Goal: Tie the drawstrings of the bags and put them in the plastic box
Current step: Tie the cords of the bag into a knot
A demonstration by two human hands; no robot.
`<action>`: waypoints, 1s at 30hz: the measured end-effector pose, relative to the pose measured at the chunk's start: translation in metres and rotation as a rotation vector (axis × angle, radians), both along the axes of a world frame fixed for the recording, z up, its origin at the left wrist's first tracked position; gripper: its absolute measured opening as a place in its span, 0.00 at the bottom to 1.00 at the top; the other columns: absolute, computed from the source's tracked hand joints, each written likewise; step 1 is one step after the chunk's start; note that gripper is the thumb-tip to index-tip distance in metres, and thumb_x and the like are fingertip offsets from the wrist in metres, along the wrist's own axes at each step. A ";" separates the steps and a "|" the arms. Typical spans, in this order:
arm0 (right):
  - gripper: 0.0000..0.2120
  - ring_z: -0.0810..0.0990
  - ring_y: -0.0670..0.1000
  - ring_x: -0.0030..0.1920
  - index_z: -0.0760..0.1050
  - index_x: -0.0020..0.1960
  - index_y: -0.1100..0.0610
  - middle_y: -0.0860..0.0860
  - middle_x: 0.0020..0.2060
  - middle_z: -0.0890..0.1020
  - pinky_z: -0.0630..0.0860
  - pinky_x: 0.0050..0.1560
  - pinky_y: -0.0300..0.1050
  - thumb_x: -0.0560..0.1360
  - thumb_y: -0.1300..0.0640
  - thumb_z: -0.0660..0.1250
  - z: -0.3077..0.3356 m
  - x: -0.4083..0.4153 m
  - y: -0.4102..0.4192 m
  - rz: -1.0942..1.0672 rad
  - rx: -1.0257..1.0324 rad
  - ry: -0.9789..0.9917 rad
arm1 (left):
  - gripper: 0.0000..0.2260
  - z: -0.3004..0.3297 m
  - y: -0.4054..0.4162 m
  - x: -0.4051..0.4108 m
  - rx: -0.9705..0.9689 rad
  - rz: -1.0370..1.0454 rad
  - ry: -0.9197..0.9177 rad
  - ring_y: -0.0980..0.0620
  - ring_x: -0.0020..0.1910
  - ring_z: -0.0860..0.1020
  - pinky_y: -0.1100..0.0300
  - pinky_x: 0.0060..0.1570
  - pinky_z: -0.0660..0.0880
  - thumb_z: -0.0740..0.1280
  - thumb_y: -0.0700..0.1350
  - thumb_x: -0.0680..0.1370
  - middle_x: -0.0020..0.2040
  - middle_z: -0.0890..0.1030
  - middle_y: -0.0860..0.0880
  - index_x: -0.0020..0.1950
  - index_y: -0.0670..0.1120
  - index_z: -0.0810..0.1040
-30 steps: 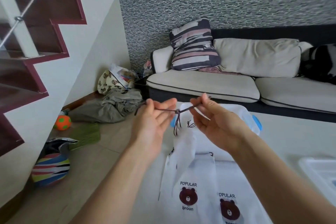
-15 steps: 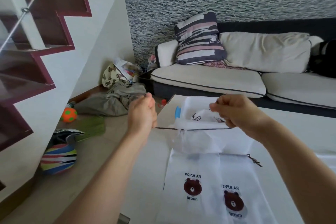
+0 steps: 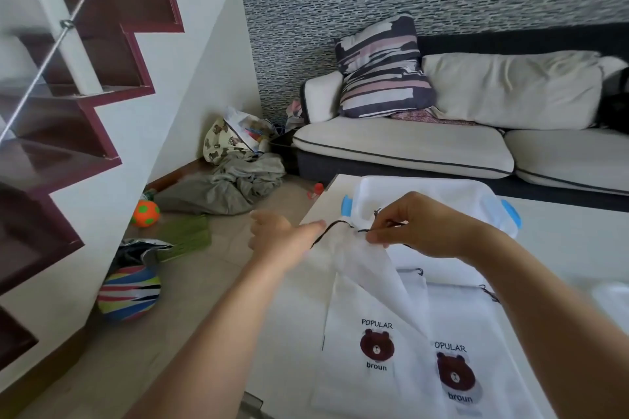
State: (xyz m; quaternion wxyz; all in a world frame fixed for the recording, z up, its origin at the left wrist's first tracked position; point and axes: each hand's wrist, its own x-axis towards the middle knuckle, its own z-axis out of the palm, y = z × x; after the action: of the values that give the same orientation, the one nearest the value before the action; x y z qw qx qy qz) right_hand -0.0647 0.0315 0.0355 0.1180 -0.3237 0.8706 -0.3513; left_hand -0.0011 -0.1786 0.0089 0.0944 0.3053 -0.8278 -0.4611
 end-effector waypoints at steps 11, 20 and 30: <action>0.07 0.73 0.51 0.36 0.86 0.42 0.54 0.61 0.39 0.83 0.71 0.40 0.46 0.78 0.57 0.71 0.002 0.002 -0.004 -0.008 -0.177 -0.047 | 0.04 -0.019 -0.003 -0.002 0.066 -0.593 0.407 0.47 0.44 0.82 0.50 0.52 0.77 0.70 0.41 0.79 0.44 0.85 0.44 0.50 0.51 0.81; 0.26 0.62 0.52 0.34 0.81 0.36 0.60 0.53 0.30 0.66 0.61 0.35 0.43 0.69 0.35 0.73 0.002 0.001 0.007 -0.104 -0.087 -0.108 | 0.18 -0.009 0.003 -0.008 0.127 -0.546 0.282 0.55 0.24 0.60 0.59 0.30 0.60 0.62 0.57 0.80 0.27 0.62 0.56 0.34 0.48 0.71; 0.16 0.63 0.45 0.27 0.77 0.32 0.48 0.43 0.24 0.66 0.61 0.33 0.37 0.79 0.51 0.70 -0.007 0.002 -0.009 0.083 -0.011 -0.083 | 0.16 0.008 0.016 0.010 0.108 -0.860 0.493 0.62 0.51 0.80 0.69 0.52 0.72 0.66 0.49 0.79 0.47 0.84 0.59 0.44 0.37 0.83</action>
State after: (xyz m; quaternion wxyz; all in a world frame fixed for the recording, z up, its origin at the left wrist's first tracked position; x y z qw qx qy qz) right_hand -0.0631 0.0220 0.0285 0.1665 -0.3452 0.8489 -0.3640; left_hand 0.0088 -0.1624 0.0165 0.0727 -0.1772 -0.8067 -0.5591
